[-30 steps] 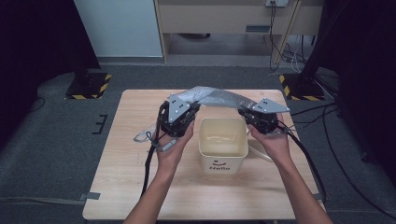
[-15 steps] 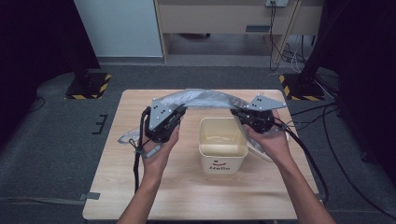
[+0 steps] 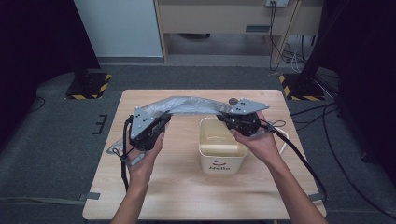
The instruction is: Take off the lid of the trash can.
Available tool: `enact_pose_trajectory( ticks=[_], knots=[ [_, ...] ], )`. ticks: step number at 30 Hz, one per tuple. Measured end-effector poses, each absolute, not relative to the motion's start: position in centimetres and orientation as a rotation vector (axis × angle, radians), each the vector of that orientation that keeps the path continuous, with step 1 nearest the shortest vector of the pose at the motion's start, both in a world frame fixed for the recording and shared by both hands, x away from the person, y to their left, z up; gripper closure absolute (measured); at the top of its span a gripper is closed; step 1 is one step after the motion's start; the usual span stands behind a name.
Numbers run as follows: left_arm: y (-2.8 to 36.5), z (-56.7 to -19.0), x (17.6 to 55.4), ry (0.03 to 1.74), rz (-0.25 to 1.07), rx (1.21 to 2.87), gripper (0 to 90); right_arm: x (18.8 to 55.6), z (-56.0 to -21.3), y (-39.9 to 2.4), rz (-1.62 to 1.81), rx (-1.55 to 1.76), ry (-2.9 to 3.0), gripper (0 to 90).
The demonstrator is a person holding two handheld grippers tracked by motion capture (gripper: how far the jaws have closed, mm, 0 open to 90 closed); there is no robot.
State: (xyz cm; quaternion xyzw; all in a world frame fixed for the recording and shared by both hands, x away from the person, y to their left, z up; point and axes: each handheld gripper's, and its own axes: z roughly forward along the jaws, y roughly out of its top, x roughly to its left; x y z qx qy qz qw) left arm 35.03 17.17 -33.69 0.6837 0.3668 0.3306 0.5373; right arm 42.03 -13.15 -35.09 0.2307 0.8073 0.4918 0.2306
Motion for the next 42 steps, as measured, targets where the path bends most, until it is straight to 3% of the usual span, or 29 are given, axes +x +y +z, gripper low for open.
enact_pose_trajectory(
  ticks=[11,18,23,28,33,42],
  knots=[
    [19.2,-34.3,34.1,0.904,0.808,1.627,90.0,41.5,-35.8,-11.3,1.375,0.600,2.281,85.9],
    [20.8,-35.2,33.7,0.946,0.792,1.627,90.0,40.9,-36.1,-10.8,1.386,0.584,2.313,58.3],
    [21.7,-35.8,33.3,0.957,0.789,1.625,90.0,40.1,-35.7,-11.0,1.394,0.559,2.329,46.9],
    [22.6,-36.5,33.0,0.963,0.777,1.631,90.0,39.4,-35.3,-11.3,1.423,0.533,2.322,40.9],
    [23.8,-37.2,32.6,0.966,0.765,1.628,90.0,39.5,-34.8,-11.9,1.450,0.549,2.288,40.2],
    [24.6,-37.8,32.2,0.945,0.721,1.633,90.0,41.8,-35.5,-13.7,1.345,0.682,2.252,48.2]
  ],
)
